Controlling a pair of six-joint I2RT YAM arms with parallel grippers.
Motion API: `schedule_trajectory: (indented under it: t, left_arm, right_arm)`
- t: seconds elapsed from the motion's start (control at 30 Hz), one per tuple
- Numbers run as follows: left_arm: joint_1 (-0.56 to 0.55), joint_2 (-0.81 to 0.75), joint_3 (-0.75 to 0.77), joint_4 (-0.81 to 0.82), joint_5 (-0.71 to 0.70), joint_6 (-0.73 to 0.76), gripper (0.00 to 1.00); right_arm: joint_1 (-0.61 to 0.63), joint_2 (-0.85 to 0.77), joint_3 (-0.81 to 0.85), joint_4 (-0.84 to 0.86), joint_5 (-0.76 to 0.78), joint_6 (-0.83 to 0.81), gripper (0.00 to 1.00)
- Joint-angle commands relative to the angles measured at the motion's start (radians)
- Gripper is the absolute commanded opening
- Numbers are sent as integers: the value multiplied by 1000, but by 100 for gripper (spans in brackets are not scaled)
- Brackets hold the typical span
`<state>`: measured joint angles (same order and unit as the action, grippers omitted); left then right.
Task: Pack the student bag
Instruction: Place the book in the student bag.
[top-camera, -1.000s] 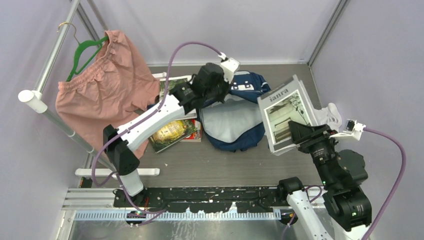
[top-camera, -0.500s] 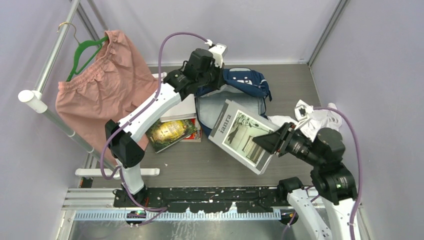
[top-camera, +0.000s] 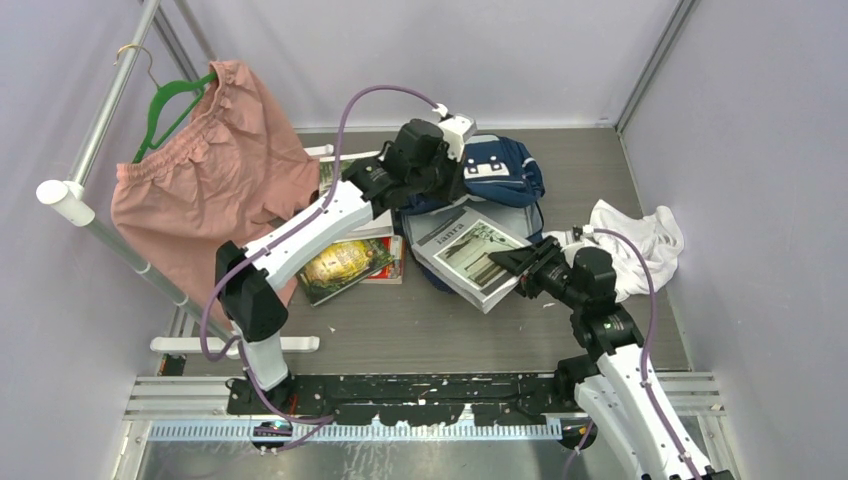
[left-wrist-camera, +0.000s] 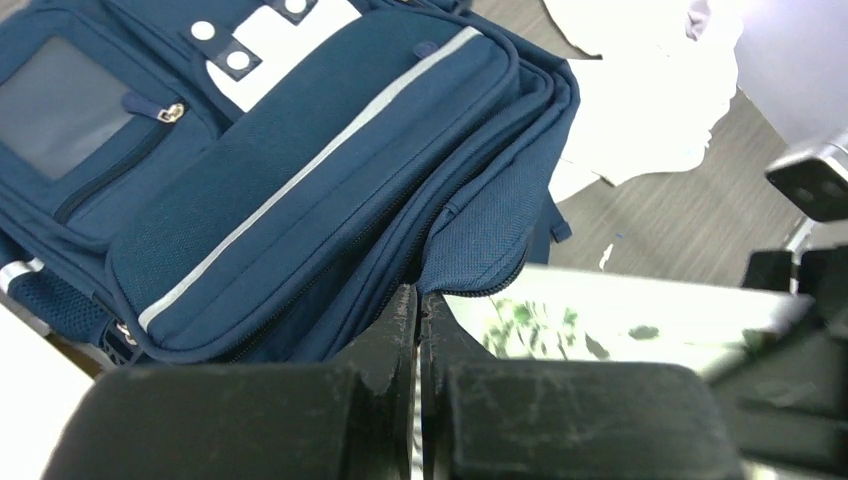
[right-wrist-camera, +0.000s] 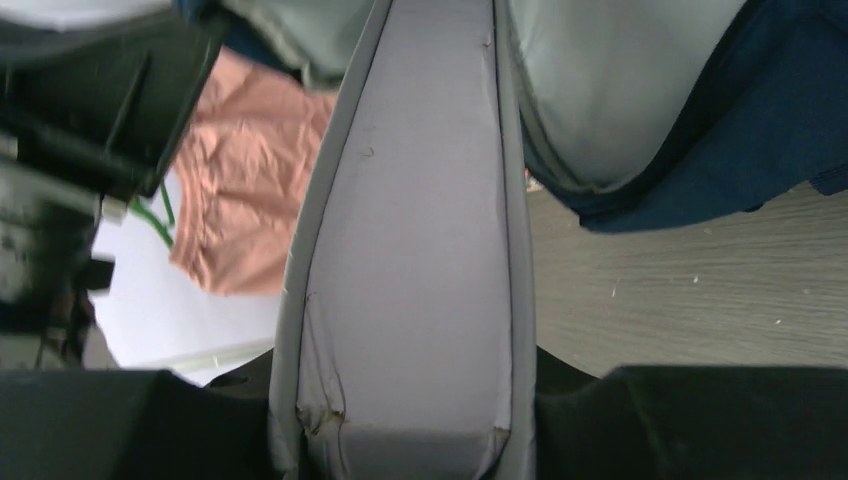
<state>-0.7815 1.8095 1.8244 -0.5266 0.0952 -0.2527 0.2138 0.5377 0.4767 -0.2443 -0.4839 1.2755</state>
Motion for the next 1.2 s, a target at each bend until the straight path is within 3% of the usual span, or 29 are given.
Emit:
schedule_trajectory:
  t: [0.0,0.23,0.43,0.63,0.73,0.8,0.97,1.17]
  left_arm:
    - [-7,-107,2,138,36,26,0]
    - [-8,-159,-44,188,110,-13,0]
    - [-9,-180,-28,180,159,-33,0]
    - [-9,-184,-8,197,222,-77,0]
    - [-9,-186,11,184,239,-81,0]
    - [-7,-193,9,184,240,-74,0]
    - [-6,-194,36,155,279,-66,0]
    - [-5,-224,1,198,320,-115,0]
  right_arm:
    - [-1,-12,-7,155,208,137,7]
    - [0,122,-142,481,370,157,8]
    - [9,367,-96,695,403,139,7]
    - [148,611,-64,901,656,76,7]
    - [184,797,0,1021,659,83,8]
    - [196,901,46,1051,661,107,5]
    - [250,1059,91,1085,836,129,5]
    - [255,1222,190,1089,872,162,7]
